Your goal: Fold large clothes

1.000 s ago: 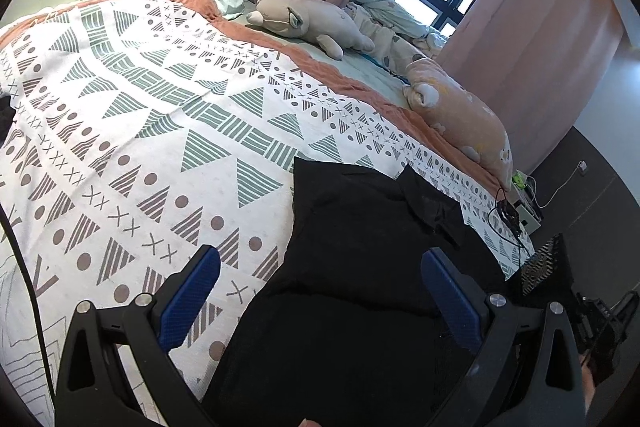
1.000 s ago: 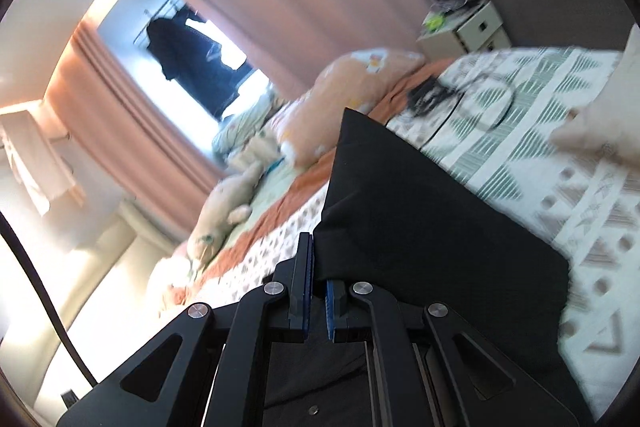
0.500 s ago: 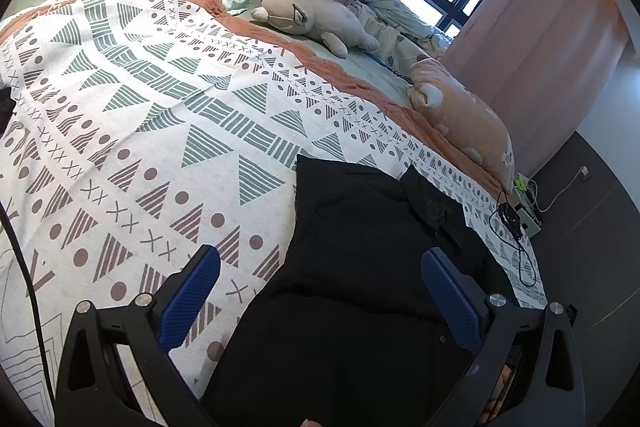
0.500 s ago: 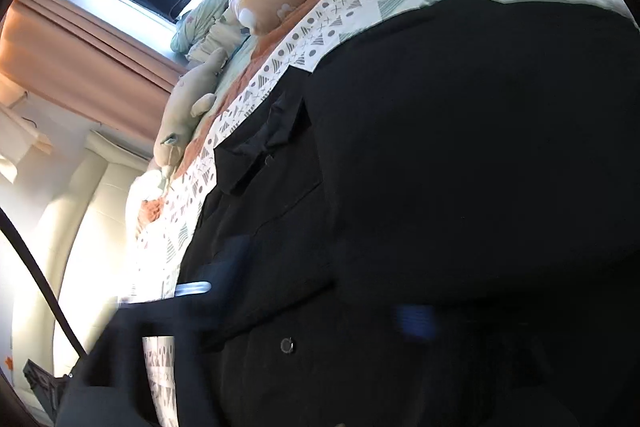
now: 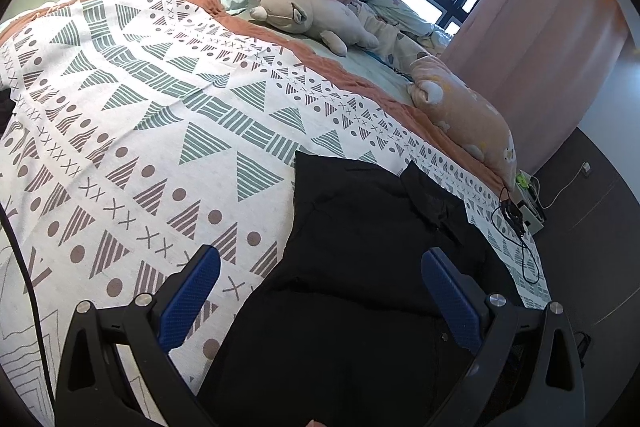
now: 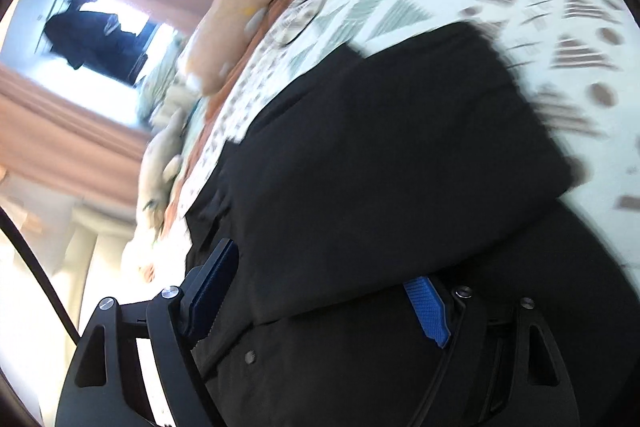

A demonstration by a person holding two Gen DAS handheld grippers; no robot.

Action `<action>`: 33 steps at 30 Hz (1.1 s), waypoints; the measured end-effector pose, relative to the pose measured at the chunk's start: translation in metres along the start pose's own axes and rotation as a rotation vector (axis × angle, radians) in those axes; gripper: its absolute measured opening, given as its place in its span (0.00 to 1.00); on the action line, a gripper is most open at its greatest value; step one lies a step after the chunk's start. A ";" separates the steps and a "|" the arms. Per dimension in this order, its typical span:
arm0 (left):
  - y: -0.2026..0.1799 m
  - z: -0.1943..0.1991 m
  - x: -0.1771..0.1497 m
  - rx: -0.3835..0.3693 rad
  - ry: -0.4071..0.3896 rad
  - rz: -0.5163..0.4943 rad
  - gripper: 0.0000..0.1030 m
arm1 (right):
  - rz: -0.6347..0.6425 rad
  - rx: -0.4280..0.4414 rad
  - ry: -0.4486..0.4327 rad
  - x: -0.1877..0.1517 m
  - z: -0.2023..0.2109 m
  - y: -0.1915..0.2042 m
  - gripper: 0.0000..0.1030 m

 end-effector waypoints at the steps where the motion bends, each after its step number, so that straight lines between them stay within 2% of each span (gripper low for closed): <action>1: -0.001 0.001 0.000 0.009 -0.006 -0.009 1.00 | -0.037 -0.010 -0.019 0.004 0.007 -0.009 0.77; 4: -0.004 0.001 0.000 0.025 -0.013 -0.026 1.00 | -0.095 -0.042 -0.074 0.001 0.022 -0.023 0.75; 6: -0.003 0.000 -0.001 0.020 -0.004 -0.023 1.00 | -0.098 -0.084 -0.116 0.001 0.029 -0.023 0.58; 7: -0.003 -0.002 0.000 0.019 -0.001 -0.020 1.00 | -0.097 -0.097 -0.128 0.000 0.031 -0.021 0.37; 8: -0.002 -0.003 0.000 0.019 0.002 -0.018 1.00 | -0.095 -0.102 -0.141 -0.001 0.032 -0.020 0.23; 11: 0.002 -0.003 0.001 0.019 0.005 -0.009 1.00 | -0.049 -0.065 -0.186 -0.007 0.036 -0.009 0.06; 16: 0.004 -0.001 0.003 0.010 0.010 0.000 1.00 | 0.138 0.084 -0.237 -0.021 0.045 0.041 0.03; 21: 0.007 0.003 0.007 -0.003 0.010 0.005 1.00 | 0.282 0.176 -0.226 -0.045 0.048 0.094 0.03; 27: 0.018 0.009 0.015 -0.028 0.036 0.028 1.00 | 0.450 0.223 -0.174 -0.077 0.046 0.152 0.03; 33: 0.040 0.012 0.020 -0.037 0.051 0.091 1.00 | 0.540 0.230 -0.081 -0.111 0.008 0.209 0.03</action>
Point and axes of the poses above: each gripper's, at about its wrist camera, not at the fingertips, and z roughly against the way its jaws point, y to its left, x to its top, the point moved 4 cm from there along -z, roughly the way its jaws point, and after that the axes turned 6 degrees about y, right-handed, at the moved point
